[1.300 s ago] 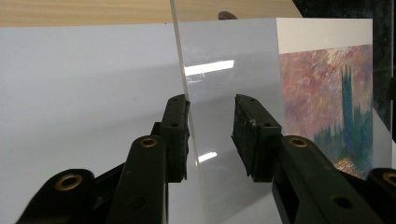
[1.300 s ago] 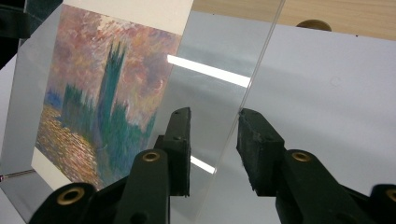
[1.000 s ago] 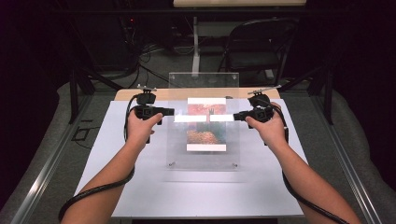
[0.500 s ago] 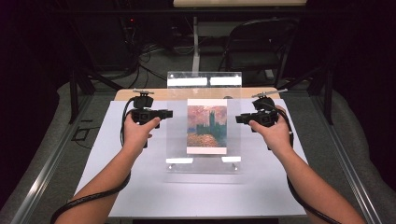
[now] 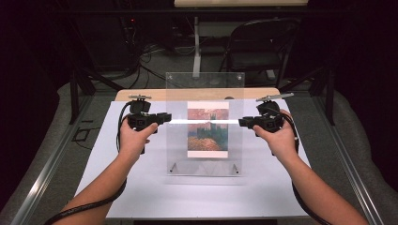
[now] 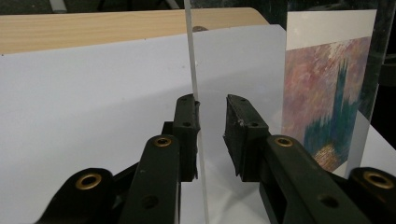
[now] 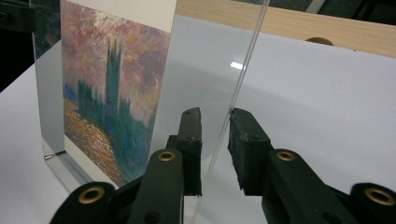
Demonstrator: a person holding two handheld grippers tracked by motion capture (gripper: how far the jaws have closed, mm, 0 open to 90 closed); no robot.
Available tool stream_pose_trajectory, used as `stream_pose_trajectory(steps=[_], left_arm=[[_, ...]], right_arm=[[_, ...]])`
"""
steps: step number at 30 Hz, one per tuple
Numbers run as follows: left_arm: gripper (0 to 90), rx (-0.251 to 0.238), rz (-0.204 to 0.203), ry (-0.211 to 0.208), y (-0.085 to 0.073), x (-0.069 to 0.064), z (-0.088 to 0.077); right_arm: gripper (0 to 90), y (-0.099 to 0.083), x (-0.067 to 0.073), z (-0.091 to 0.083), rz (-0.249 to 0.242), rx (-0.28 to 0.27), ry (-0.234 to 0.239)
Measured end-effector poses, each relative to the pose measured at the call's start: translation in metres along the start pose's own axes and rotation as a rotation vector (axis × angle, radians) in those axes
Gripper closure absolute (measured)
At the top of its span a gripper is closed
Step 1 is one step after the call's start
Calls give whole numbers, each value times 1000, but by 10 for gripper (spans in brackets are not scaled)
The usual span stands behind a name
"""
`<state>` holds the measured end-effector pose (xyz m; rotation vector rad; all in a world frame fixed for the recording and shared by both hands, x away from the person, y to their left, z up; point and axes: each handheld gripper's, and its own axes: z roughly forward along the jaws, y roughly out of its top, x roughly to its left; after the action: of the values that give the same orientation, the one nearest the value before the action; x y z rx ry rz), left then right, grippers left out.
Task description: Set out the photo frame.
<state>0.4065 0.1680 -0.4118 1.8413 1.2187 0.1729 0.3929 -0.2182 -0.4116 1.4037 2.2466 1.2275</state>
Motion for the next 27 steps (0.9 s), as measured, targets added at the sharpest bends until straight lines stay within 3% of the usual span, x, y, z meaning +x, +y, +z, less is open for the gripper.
stream_pose_trajectory(steps=[20, 27], left_arm=[[768, -24, 46, -38, -17, -11, -24], [766, -38, 68, -49, -26, -16, -33]], right_arm=[[766, -15, 13, -22, -15, -27, 38], [766, -23, 21, -31, -49, -35, 40]])
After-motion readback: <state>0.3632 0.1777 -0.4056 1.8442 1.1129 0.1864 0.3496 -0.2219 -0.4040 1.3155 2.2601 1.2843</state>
